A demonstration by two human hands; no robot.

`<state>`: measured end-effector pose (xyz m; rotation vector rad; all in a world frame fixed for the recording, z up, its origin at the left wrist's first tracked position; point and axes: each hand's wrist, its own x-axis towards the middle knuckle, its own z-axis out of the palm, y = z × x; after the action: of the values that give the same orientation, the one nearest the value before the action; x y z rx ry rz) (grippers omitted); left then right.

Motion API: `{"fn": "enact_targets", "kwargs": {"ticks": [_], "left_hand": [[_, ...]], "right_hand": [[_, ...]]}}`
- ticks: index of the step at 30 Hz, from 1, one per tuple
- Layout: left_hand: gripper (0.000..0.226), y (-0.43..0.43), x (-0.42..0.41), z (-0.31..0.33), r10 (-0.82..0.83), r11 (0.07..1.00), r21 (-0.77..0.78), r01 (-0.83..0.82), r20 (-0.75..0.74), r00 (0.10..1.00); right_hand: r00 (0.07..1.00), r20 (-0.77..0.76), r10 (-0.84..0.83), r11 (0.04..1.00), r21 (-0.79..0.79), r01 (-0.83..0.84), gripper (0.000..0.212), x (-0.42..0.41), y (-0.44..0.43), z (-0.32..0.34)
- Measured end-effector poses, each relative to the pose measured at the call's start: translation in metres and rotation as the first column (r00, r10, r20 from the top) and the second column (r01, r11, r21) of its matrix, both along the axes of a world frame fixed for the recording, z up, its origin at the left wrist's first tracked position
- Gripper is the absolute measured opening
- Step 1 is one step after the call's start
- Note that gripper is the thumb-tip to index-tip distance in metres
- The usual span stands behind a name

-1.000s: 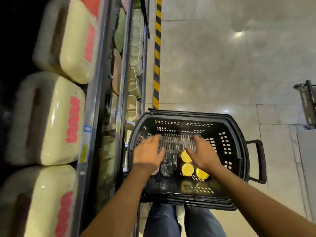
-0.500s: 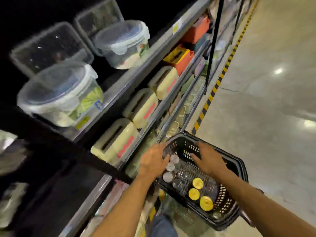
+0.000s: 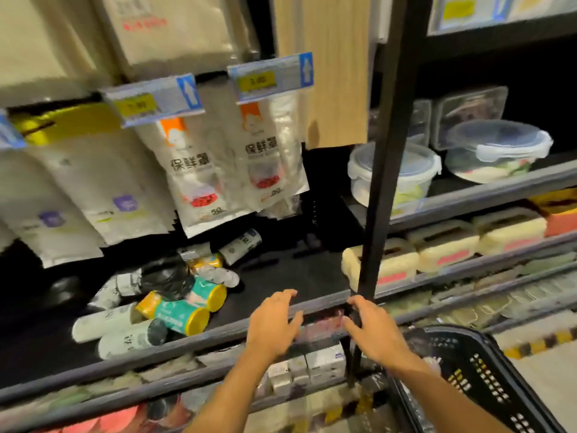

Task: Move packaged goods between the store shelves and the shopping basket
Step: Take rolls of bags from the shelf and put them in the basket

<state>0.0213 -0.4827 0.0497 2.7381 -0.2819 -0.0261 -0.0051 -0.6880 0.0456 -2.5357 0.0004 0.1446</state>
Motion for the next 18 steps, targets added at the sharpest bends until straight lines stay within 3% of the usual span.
{"fn": "enact_targets", "kwargs": {"ticks": [6, 11, 14, 18], "left_hand": [[0.049, 0.117, 0.017, -0.001, 0.319, 0.944, -0.098, -0.316, 0.025, 0.947], [0.048, 0.207, 0.042, -0.01, 0.594, 0.773, -0.257, -0.579, -0.023, 0.804], [0.059, 0.255, 0.065, -0.02, 0.686, 0.667, -0.329, -0.669, -0.08, 0.724], [0.079, 0.291, 0.098, -0.035, 0.646, 0.661, -0.381, -0.647, -0.149, 0.749]], "right_hand": [[0.982, 0.017, 0.189, 0.981, -0.041, -0.189, 0.048, 0.061, 0.094, -0.001], [0.976, -0.014, 0.218, 0.976, 0.022, -0.218, 0.049, 0.12, 0.175, -0.009], [0.987, -0.1, 0.122, 0.982, 0.155, -0.105, 0.052, 0.155, 0.222, -0.021], [0.957, -0.285, -0.06, 0.948, 0.283, 0.144, 0.058, 0.186, 0.273, -0.046]]}}
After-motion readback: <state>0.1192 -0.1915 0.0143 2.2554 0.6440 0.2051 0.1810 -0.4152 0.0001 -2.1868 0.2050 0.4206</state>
